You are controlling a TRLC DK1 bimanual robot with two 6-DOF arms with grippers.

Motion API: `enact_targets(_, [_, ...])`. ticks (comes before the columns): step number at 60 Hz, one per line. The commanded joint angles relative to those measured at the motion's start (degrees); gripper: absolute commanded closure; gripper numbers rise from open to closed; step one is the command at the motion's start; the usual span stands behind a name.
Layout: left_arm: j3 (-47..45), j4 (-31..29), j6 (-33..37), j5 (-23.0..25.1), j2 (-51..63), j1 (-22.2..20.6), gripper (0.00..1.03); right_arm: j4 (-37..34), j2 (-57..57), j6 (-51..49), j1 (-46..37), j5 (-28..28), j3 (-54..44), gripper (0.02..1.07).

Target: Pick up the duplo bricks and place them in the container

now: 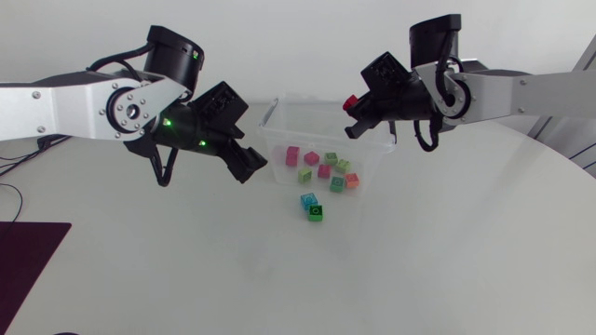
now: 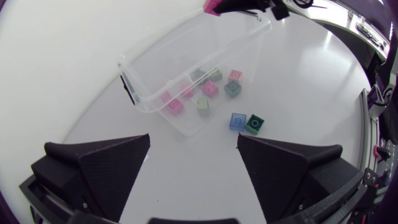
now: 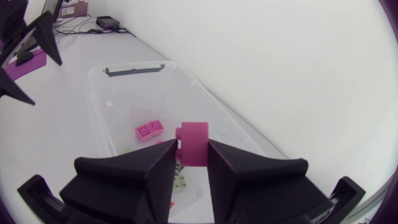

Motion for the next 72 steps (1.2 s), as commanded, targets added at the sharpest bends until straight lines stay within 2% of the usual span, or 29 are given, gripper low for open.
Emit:
enact_targets(1, [-2.8,-0.5,1.9,0.3,-1.5,-0.5,0.05,1.2,3.9,2.3,0.5,1.7,3.9,0.76])
enact_targets(4, [-4.5,-0.5,2.7,0.3,-2.2,-0.6,0.05,1.4,5.4,3.3,0.8,3.3,5.2,0.53])
enact_targets(6, [-5.1,-0.4,3.1,0.3,-2.6,-0.5,0.05,1.9,5.7,4.3,0.9,4.4,5.4,0.44])
enact_targets(12, [-7.9,0.0,3.4,0.3,-5.2,0.6,0.05,5.9,4.9,6.5,1.6,8.7,4.2,0.27])
enact_targets(16, [-9.5,0.6,3.4,0.3,-6.5,1.5,0.05,9.7,3.3,7.2,2.5,12.4,2.2,0.21])
enact_targets(23, [-13.6,3.2,3.7,0.2,-10.0,3.1,0.05,13.1,1.0,7.3,4.4,16.8,-0.4,0.21])
enact_targets(27, [-15.2,4.0,3.2,0.2,-11.9,3.8,0.05,17.5,-2.2,7.5,6.5,20.0,-5.0,0.15])
enact_targets(37, [-17.6,4.2,1.8,0.1,-15.8,5.3,0.05,17.3,-7.8,11.2,10.5,23.9,-10.8,0.10])
enact_targets(39, [-18.3,4.4,1.2,0.1,-16.9,5.5,0.05,17.2,-9.0,12.9,11.0,23.9,-12.0,0.07])
enact_targets(51, [-22.6,8.0,-0.5,-1.7,-22.1,5.7,0.05,13.6,-14.9,24.5,13.5,24.3,-16.8,0.07])
enact_targets(55, [-23.9,8.3,-1.5,-2.3,-24.5,6.5,0.05,12.3,-17.1,31.3,14.0,24.2,-18.8,0.07])
enact_targets(62, [-26.1,8.8,-1.7,-2.3,-28.0,7.3,0.05,8.9,-17.8,34.6,16.7,25.1,-20.1,0.08])
enact_targets(72, [-29.6,10.6,-1.7,-2.3,-32.2,8.5,0.05,10.7,-18.0,37.7,19.3,25.8,-24.3,0.13])
